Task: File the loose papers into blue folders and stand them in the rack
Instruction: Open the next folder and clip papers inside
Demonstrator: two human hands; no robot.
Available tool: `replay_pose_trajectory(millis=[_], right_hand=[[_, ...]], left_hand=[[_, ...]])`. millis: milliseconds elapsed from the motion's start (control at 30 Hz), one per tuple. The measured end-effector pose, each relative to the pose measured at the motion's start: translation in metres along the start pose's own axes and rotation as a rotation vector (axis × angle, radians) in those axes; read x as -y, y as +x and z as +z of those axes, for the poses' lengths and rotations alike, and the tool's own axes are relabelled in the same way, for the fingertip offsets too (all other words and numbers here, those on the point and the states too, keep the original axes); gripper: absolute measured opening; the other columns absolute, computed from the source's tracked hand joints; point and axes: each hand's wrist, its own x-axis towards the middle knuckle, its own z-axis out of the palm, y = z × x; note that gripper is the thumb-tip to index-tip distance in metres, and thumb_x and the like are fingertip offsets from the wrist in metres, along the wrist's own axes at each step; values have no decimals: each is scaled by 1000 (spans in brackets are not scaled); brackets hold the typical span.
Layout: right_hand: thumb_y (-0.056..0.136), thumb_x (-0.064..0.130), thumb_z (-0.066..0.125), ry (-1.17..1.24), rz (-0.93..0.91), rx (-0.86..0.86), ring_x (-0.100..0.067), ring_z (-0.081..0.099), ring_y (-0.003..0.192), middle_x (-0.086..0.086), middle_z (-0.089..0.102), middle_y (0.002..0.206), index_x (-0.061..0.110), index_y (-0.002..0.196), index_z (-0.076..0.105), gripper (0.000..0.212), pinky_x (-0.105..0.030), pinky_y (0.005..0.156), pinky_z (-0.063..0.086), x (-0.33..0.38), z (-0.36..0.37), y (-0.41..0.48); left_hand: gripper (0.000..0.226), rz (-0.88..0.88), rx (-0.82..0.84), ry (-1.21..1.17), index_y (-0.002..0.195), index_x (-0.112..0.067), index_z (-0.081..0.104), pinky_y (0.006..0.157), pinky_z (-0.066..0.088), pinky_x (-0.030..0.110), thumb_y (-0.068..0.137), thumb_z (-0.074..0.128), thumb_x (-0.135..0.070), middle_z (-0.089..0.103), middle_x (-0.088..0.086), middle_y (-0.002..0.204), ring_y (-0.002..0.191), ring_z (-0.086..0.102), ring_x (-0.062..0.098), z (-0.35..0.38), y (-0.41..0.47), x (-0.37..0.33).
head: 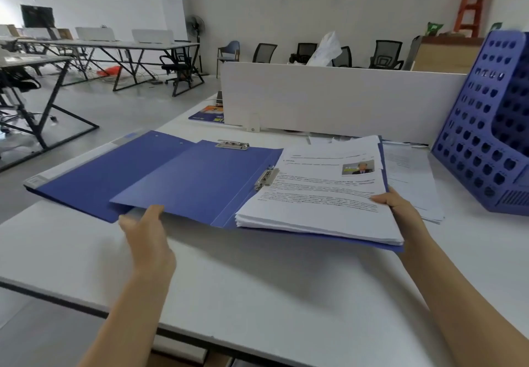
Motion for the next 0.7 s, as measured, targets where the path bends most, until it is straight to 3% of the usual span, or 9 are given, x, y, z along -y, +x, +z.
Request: replay_pose_trajectory(millis=[67, 133, 200, 333, 400, 467, 567, 633, 700], right_hand=[[90, -6, 33, 20, -6, -13, -14, 69, 52, -6, 64, 90, 13, 120, 46, 38, -22, 40, 52, 1, -2, 0], [90, -6, 33, 12, 4, -26, -15, 68, 49, -6, 65, 85, 13, 118, 46, 37, -22, 38, 51, 2, -5, 2], [90, -6, 35, -63, 28, -74, -13, 66, 44, -5, 66, 79, 13, 118, 46, 35, -20, 36, 50, 1, -10, 7], [90, -4, 36, -168, 74, -43, -13, 67, 46, -7, 68, 77, 11, 112, 48, 30, -21, 38, 51, 4, -17, 11], [89, -4, 36, -140, 82, 17, -17, 70, 53, -6, 72, 78, 15, 108, 53, 32, -24, 42, 53, 2, -17, 11], [88, -2, 39, -115, 79, 37, -20, 71, 58, -7, 72, 83, 15, 109, 55, 32, -27, 46, 55, -1, -17, 13], [96, 19, 37, -98, 73, 15, -17, 70, 53, -3, 74, 65, 10, 105, 57, 24, -21, 43, 53, -6, -15, 10], [96, 49, 26, -70, 104, -5, -15, 68, 49, -1, 72, 58, 13, 90, 64, 52, -19, 39, 50, -7, -17, 10], [86, 70, 16, -46, 126, -26, -18, 66, 48, -2, 70, 57, 18, 71, 68, 75, -21, 48, 50, -7, -20, 12]], left_hand=[[12, -155, 75, -246, 88, -15, 49, 56, 41, 18, 88, 45, -4, 50, 0, 81, 67, 49, 10, 18, -9, -1], [23, -145, 186, -297, 79, -21, 52, 56, 45, 19, 89, 42, -2, 57, -4, 72, 67, 53, 12, 33, -18, 2], [37, -5, 301, -259, 97, -29, 57, 64, 48, 22, 87, 40, 3, 62, -7, 87, 77, 59, 12, 45, -27, 5], [72, 244, 550, -142, 129, -42, 37, 88, 52, 24, 79, 52, 9, 55, -6, 130, 111, 58, 12, 58, -33, 11], [75, 318, 650, 25, 126, -51, 32, 98, 45, 26, 72, 57, -5, 43, -9, 143, 126, 48, 9, 56, -35, 16], [67, 351, 725, 224, 126, -51, 27, 104, 37, 19, 73, 53, -20, 36, -14, 146, 132, 38, 1, 54, -36, 21], [57, 357, 887, 512, 128, -51, 27, 111, 19, 20, 74, 46, -45, 26, -14, 148, 141, 21, 5, 53, -37, 30], [65, 431, 1069, 856, 126, -56, 7, 113, 9, 20, 68, 35, -62, 16, -11, 152, 145, 10, 10, 51, -37, 39], [59, 471, 1186, 1268, 127, -62, 4, 116, 2, 27, 78, 37, -66, -2, -7, 157, 146, -4, 15, 51, -39, 46]])
